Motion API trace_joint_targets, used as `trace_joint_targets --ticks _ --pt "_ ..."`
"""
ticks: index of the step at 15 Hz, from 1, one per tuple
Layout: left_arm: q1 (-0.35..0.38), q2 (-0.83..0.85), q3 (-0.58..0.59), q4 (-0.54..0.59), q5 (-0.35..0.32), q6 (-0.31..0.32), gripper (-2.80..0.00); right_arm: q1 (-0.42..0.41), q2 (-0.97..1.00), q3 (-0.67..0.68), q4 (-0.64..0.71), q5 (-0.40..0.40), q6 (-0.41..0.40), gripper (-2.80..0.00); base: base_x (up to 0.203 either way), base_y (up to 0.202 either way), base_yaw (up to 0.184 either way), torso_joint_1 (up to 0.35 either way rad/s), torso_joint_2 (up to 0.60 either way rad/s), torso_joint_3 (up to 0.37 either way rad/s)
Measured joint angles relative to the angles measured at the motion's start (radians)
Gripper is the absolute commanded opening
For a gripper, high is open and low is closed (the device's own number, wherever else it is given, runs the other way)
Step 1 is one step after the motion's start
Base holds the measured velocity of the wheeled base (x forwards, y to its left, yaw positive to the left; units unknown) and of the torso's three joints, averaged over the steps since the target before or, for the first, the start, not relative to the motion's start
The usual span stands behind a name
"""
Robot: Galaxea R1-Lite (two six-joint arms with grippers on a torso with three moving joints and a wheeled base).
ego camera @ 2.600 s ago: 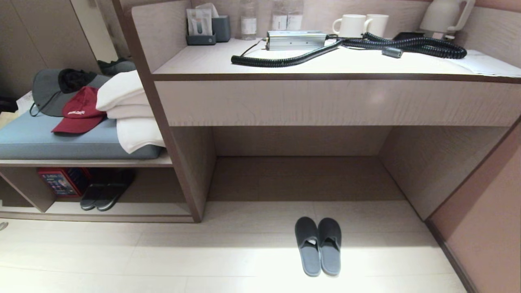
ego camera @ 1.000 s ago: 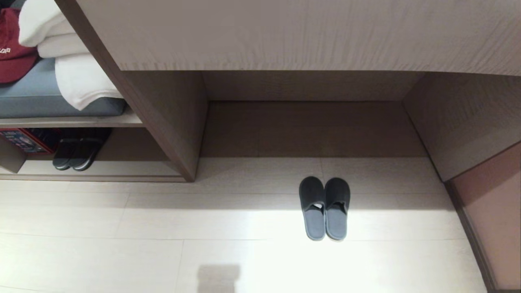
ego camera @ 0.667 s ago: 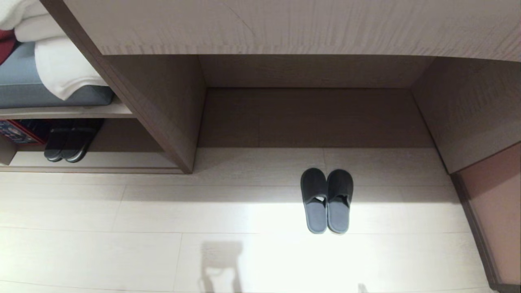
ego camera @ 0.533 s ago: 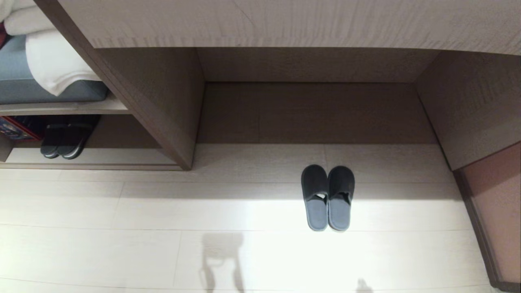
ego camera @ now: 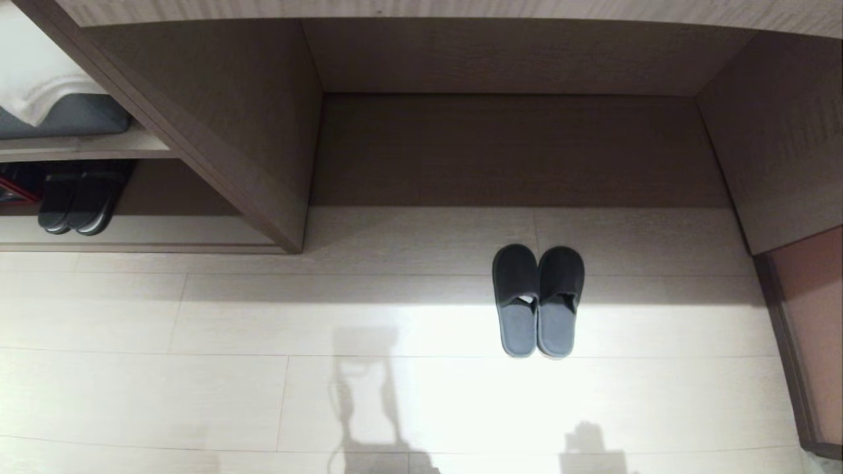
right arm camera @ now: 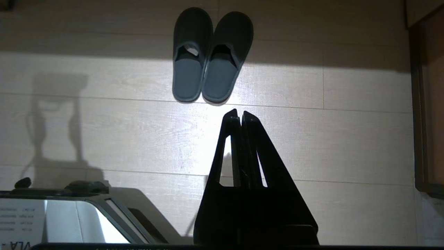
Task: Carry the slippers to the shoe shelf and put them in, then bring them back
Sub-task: Pick up the slippers on the floor
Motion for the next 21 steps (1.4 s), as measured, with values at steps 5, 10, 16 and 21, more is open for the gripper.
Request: trace_joint_targets --ticks 5,10,16,21 --pt "0.000 0.000 0.000 0.000 0.000 0.000 -2.80 0.000 0.000 0.000 0.000 0.000 0.000 -2.80 0.000 0.000 0.000 0.003 0.00 -0.194" --pt "0.000 0.000 0.000 0.000 0.001 0.000 -2.80 0.000 0.000 0.000 0.000 0.001 -0.003 -2.80 0.000 0.000 0.000 0.002 0.00 -0.196" --pt "0.000 0.000 0.000 0.000 0.000 0.000 -2.80 0.000 0.000 0.000 0.000 0.000 -0.003 -2.80 0.000 0.000 0.000 0.003 0.00 -0.199" --pt "0.001 0.000 0.000 0.000 0.000 0.000 -2.80 0.001 0.000 0.000 0.000 0.004 -0.004 -2.80 0.000 0.000 0.000 0.004 0.00 -0.198"
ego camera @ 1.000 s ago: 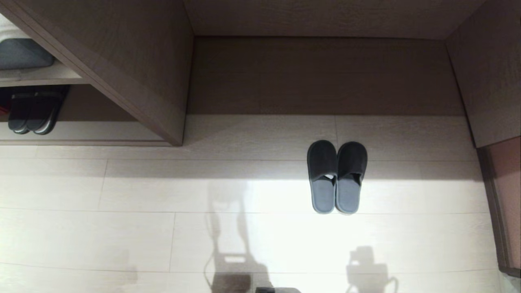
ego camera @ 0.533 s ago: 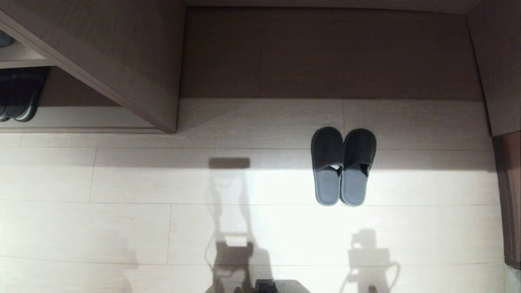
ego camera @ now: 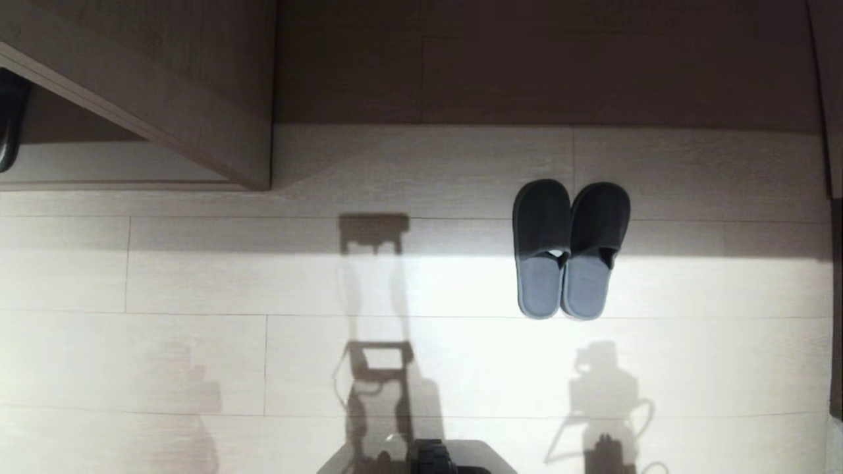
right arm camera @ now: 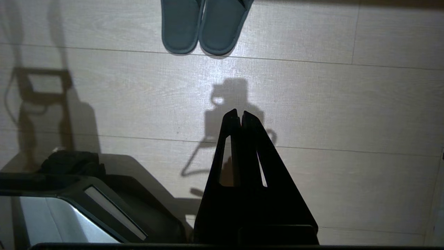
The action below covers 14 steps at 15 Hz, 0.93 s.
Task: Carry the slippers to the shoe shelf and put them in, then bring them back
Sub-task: Pick up the slippers on the floor
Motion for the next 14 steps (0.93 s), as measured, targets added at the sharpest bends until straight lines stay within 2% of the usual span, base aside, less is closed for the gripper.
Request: trace_joint_targets --ticks 14 --pt "0.000 0.000 0.000 0.000 0.000 0.000 -2.80 0.000 0.000 0.000 0.000 -0.006 0.013 -2.80 0.000 0.000 0.000 0.001 0.00 -0.200"
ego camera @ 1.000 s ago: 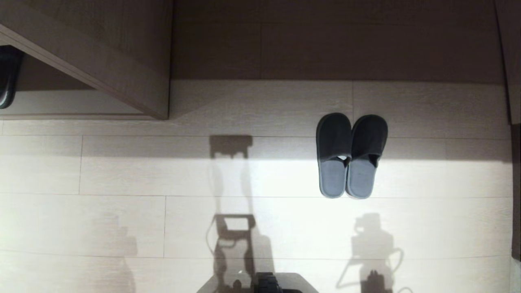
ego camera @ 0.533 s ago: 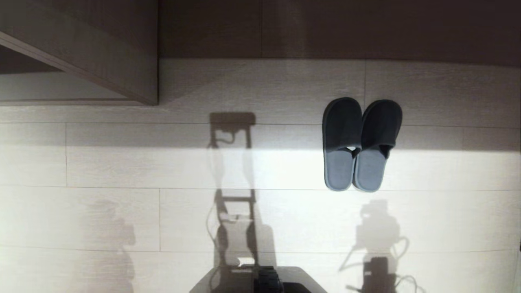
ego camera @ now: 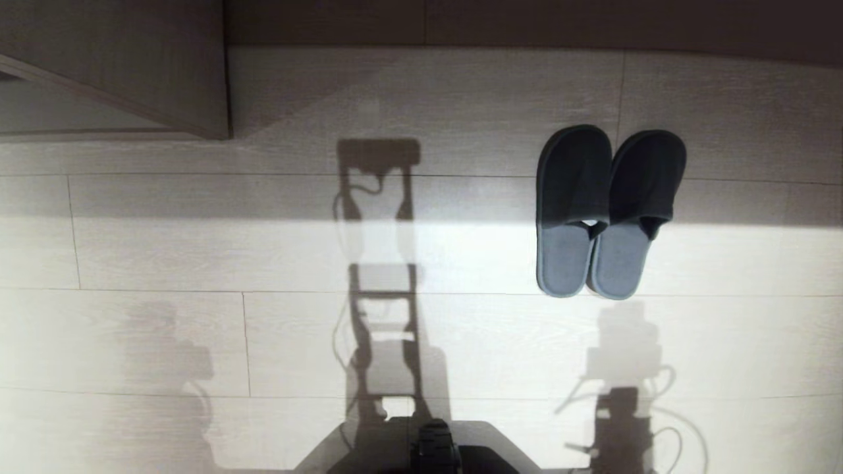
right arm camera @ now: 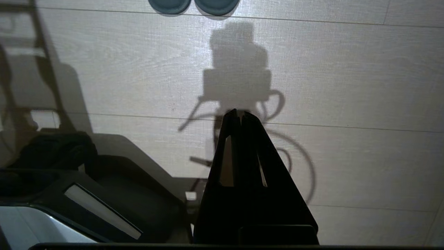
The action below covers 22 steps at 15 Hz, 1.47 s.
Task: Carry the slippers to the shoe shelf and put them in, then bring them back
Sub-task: Pick up the slippers on the floor
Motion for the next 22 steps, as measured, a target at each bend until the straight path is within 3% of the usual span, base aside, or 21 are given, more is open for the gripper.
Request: trace_joint_targets --ticks 11,15,18,22 --pt "0.000 0.000 0.000 0.000 -0.001 0.002 -2.80 0.000 0.001 0.000 -0.002 0.005 -0.003 -2.80 0.000 0.000 0.000 0.000 0.00 -0.064" --pt "0.000 0.000 0.000 0.000 -0.002 0.006 -2.80 0.002 0.054 -0.086 -0.013 0.074 -0.014 -2.80 0.000 0.000 0.000 0.000 0.00 0.000" --pt "0.000 0.000 0.000 0.000 -0.002 0.008 -2.80 0.007 0.252 -0.144 -0.114 0.091 -0.038 -2.80 0.000 0.000 0.000 0.000 0.00 0.000" --pt "0.000 0.000 0.000 0.000 -0.002 0.009 -2.80 0.036 0.767 -0.223 -0.381 0.095 -0.091 -2.80 0.000 0.000 0.000 0.000 0.00 0.000"
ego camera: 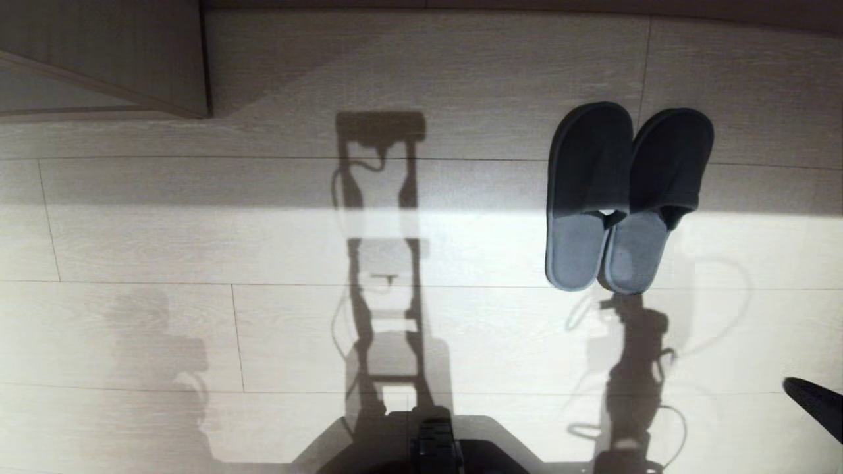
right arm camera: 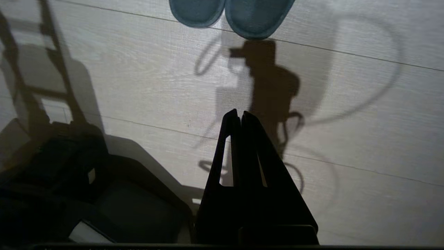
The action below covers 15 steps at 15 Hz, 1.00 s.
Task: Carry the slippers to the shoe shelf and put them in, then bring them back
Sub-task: Pick up the slippers on the floor
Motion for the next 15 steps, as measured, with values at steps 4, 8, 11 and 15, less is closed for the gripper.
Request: trace_joint_targets --ticks 4,8,11,15 --pt "0.000 0.000 0.000 0.000 0.001 0.001 -2.80 0.082 0.496 -0.082 -0.286 -0.041 -0.033 0.00 0.000 0.000 0.000 0.000 0.00 0.000" --pt "0.000 0.000 0.000 0.000 0.001 0.001 -2.80 0.207 0.838 -0.181 -0.622 -0.174 -0.011 0.00 0.000 0.000 0.000 0.000 0.00 0.000" --pt "0.000 0.000 0.000 0.000 0.001 0.001 -2.80 0.237 0.934 -0.233 -0.755 -0.234 -0.047 0.00 0.000 0.000 0.000 0.000 0.00 0.000" --pt "0.000 0.000 0.000 0.000 0.001 0.001 -2.80 0.235 0.917 -0.259 -0.803 -0.305 -0.152 0.00 0.000 0.000 0.000 0.000 0.00 0.000"
